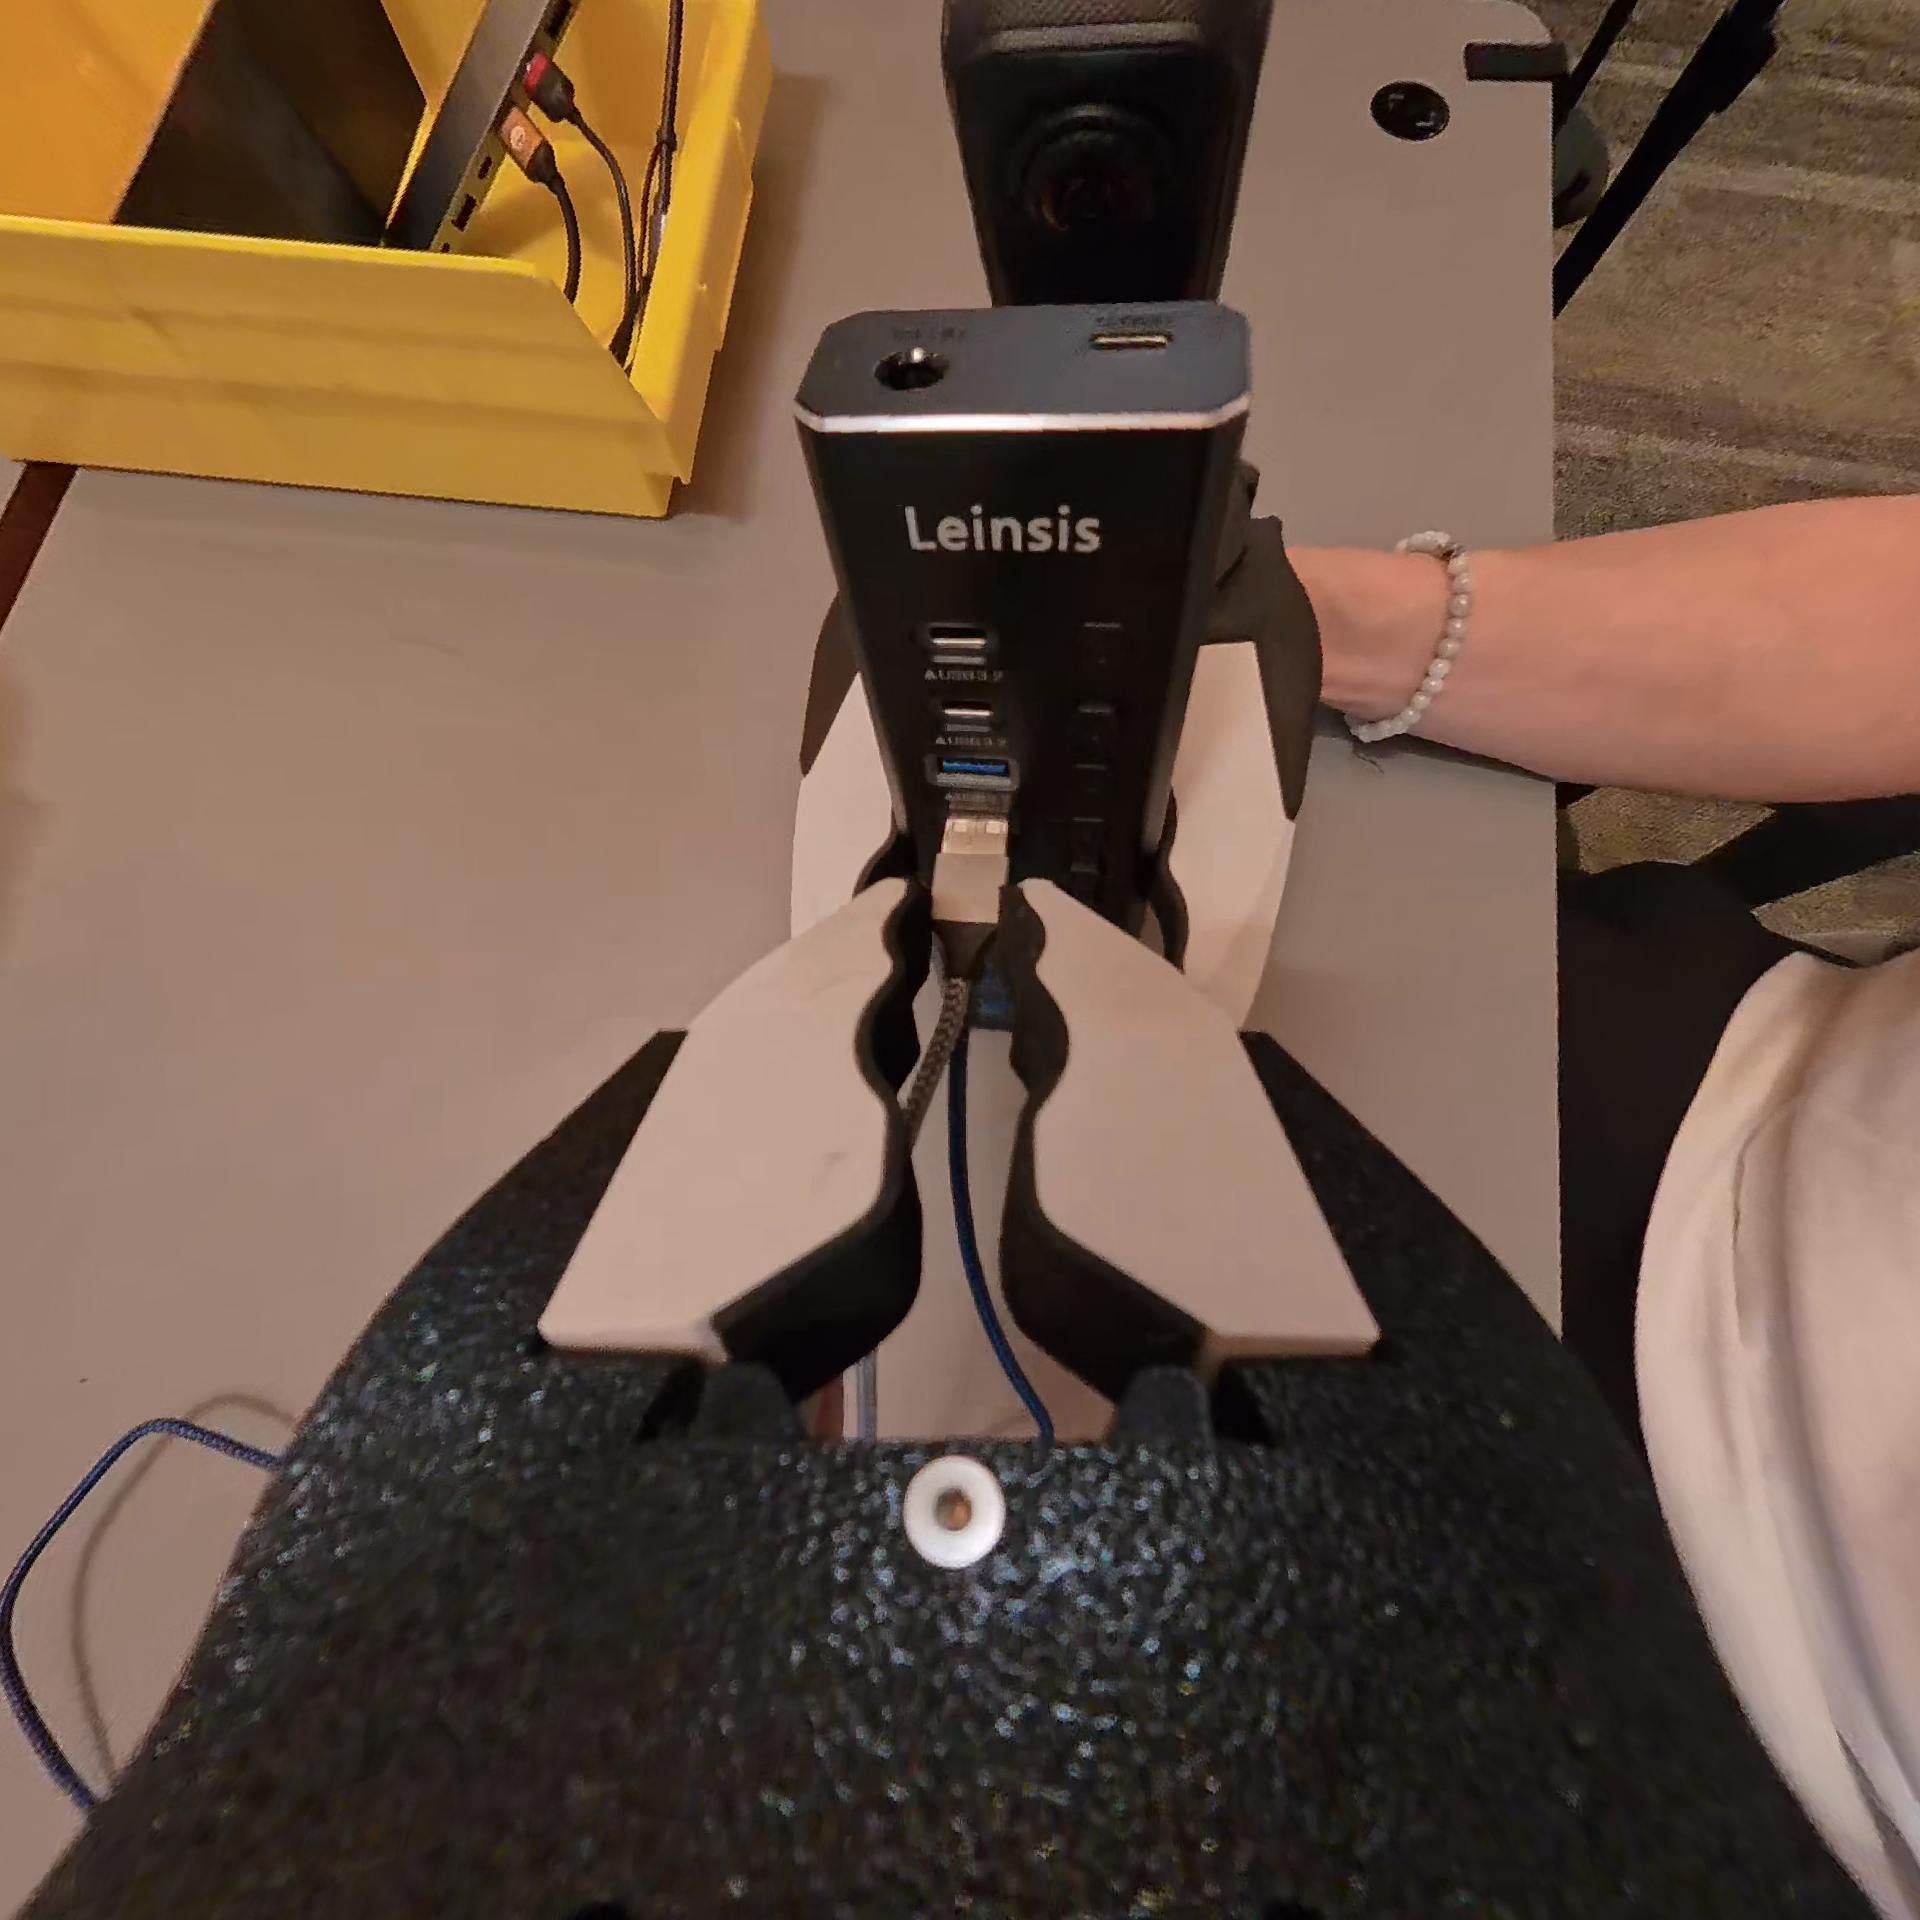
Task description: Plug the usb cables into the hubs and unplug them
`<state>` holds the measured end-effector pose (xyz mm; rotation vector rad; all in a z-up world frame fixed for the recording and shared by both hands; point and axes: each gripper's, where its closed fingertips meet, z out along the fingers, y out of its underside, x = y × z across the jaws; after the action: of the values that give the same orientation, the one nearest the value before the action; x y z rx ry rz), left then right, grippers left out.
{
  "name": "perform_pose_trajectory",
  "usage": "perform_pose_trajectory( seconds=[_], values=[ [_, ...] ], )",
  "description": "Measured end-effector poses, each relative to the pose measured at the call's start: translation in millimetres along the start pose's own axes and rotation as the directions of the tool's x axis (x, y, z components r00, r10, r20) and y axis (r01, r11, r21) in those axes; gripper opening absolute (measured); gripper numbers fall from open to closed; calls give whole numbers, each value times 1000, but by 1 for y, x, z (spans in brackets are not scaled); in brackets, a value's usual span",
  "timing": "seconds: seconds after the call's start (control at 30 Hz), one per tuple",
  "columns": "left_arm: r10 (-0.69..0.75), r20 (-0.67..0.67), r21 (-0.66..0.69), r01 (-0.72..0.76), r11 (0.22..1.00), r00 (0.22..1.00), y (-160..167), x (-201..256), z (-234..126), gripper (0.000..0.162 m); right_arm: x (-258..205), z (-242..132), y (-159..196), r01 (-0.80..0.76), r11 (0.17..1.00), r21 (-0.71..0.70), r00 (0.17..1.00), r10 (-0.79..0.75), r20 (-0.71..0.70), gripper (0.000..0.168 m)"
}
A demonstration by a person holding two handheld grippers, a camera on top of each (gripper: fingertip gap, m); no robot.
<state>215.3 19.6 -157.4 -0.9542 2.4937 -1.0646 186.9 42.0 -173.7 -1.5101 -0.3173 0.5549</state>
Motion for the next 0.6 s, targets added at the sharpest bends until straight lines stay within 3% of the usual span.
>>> perform_pose_trajectory(
  seconds=[0.23,0.53,0.6],
  values=[
    [23,18,-24,-23,999,1000,5,-2,-1,13,2,5,5,4,999,-40,1000,-5,-24,73],
    [-167,22,182,160,970,986,7,-9,0,13,10,-10,-12,-58,993,106,998,60,-20,72],
    [-206,-37,250,208,946,978,1,-6,-3,12,13,-16,-17,-77,986,151,996,81,-22,72]
  ],
)
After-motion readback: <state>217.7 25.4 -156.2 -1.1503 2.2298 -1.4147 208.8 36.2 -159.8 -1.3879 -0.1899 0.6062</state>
